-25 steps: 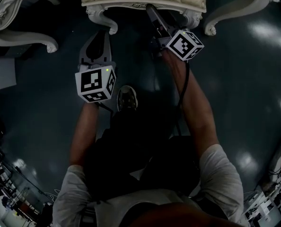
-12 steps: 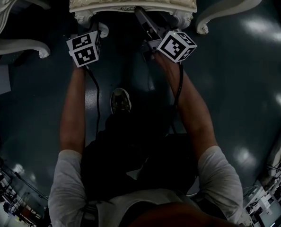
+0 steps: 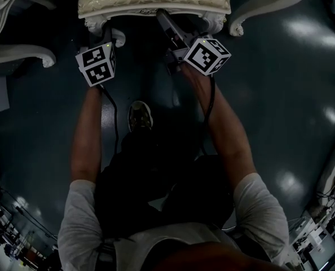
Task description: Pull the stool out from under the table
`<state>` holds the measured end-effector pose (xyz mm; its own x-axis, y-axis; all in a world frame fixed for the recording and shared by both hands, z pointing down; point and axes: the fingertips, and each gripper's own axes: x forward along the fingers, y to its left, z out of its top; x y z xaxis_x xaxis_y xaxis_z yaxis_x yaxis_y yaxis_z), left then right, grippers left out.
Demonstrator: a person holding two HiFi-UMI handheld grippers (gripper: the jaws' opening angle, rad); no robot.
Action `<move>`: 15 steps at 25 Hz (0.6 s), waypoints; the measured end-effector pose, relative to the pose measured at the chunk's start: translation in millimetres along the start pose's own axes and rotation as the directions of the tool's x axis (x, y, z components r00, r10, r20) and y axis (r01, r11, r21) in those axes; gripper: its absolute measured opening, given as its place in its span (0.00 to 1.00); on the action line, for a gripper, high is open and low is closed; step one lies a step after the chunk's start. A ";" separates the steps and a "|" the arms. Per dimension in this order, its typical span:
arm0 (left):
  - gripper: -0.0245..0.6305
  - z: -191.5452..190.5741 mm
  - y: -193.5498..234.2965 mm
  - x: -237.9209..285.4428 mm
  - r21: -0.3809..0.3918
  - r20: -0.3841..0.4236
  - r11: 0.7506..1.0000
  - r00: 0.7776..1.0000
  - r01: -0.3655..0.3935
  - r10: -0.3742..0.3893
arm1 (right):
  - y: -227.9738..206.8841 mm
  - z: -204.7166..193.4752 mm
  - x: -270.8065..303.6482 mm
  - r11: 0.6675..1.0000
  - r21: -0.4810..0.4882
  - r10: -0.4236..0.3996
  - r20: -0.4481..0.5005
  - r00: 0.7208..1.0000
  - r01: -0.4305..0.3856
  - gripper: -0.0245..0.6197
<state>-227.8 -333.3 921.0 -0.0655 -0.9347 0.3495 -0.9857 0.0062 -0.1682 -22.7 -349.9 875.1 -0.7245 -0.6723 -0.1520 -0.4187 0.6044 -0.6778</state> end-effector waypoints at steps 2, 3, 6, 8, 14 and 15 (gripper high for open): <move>0.41 -3.0 0.6 -8.6 -0.010 -0.007 1.000 1.000 -0.008 0.008 | 4.7 -2.7 -3.3 1.000 0.004 0.005 -0.011 1.000 -0.005 0.41; 0.41 -2.5 1.0 -11.0 -0.014 -0.010 1.000 1.000 -0.012 0.011 | 6.5 -2.6 -3.8 1.000 0.005 0.006 -0.016 1.000 -0.006 0.41; 0.41 1.4 1.1 -17.1 -0.021 -0.013 1.000 1.000 -0.019 0.019 | 11.0 0.2 -5.1 1.000 0.009 0.012 -0.022 1.000 -0.012 0.41; 0.41 2.2 0.2 -23.7 -0.021 -0.019 1.000 1.000 -0.020 0.019 | 14.4 1.3 -7.9 1.000 0.011 0.018 -0.022 1.000 -0.017 0.41; 0.41 -3.1 -1.9 -42.1 -0.030 -0.035 0.999 0.999 -0.022 0.021 | 24.2 -3.0 -19.7 1.000 0.015 0.020 -0.020 1.000 -0.020 0.41; 0.41 -6.0 -2.9 -46.6 -0.032 -0.037 0.999 0.999 -0.024 0.023 | 25.9 -5.7 -23.6 1.000 0.014 0.022 -0.023 0.999 -0.022 0.41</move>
<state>-222.9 -287.7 910.8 -0.0938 -0.9204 0.3796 -0.9883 0.0400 -0.1472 -19.6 -316.0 865.2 -0.7463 -0.6484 -0.1502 -0.3948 0.6130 -0.6844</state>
